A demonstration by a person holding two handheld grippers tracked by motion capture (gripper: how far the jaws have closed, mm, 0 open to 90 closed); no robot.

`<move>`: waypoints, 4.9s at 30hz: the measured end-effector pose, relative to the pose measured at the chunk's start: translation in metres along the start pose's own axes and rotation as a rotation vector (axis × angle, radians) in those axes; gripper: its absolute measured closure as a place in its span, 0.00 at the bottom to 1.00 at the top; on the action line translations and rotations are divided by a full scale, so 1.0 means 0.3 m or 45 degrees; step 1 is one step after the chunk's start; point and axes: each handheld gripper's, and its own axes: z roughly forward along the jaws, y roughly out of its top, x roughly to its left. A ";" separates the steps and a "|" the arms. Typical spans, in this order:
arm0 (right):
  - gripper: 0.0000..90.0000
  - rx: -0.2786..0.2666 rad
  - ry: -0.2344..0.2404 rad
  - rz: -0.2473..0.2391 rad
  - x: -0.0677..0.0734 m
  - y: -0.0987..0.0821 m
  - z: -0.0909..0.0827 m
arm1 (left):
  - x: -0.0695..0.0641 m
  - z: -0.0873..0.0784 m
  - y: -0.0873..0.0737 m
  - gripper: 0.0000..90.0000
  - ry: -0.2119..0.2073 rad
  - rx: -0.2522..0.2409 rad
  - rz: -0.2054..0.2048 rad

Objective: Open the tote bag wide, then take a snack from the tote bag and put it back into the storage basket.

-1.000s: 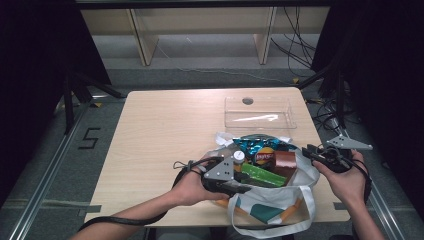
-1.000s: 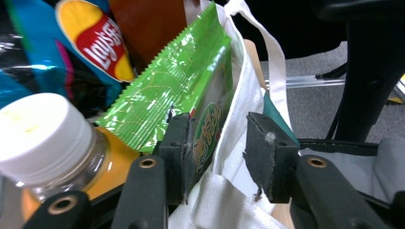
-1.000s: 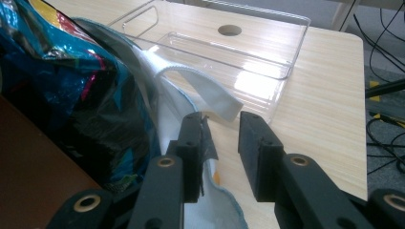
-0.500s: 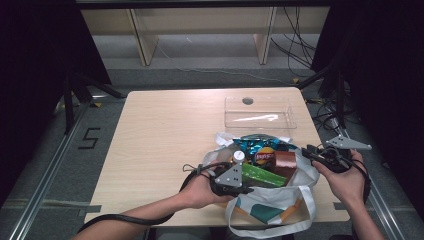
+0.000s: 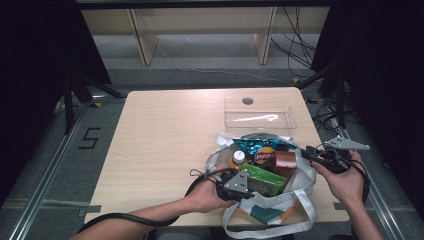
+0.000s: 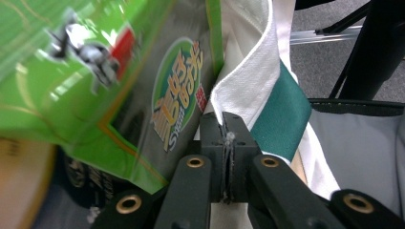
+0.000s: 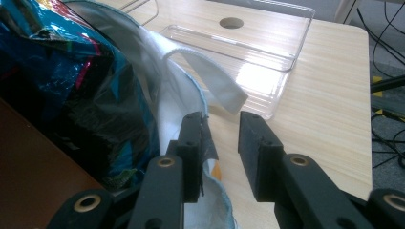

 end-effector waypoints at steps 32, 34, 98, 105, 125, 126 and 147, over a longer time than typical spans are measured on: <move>0.73 -0.104 -0.007 0.040 0.016 0.048 -0.049 | 0.043 -0.306 -0.016 0.52 0.215 -0.342 -0.228; 0.72 -0.126 -0.014 0.004 0.009 0.054 -0.047 | 0.059 -0.341 -0.030 0.49 0.266 -0.380 -0.275; 0.93 -0.109 0.323 -0.111 0.115 0.179 0.026 | 0.162 -0.382 -0.134 0.33 0.455 -0.389 -0.497; 1.00 -0.144 0.335 -0.089 0.115 0.165 0.029 | 0.168 -0.381 -0.139 0.32 0.464 -0.386 -0.503; 1.00 -0.317 0.308 -0.076 0.125 0.203 -0.032 | 0.177 -0.380 -0.144 0.33 0.468 -0.372 -0.497; 1.00 -0.328 0.314 -0.080 0.125 0.207 -0.033 | 0.177 -0.380 -0.144 0.33 0.468 -0.374 -0.498; 1.00 -0.482 0.262 -0.038 0.122 0.282 -0.091 | 0.175 -0.378 -0.144 0.33 0.466 -0.378 -0.521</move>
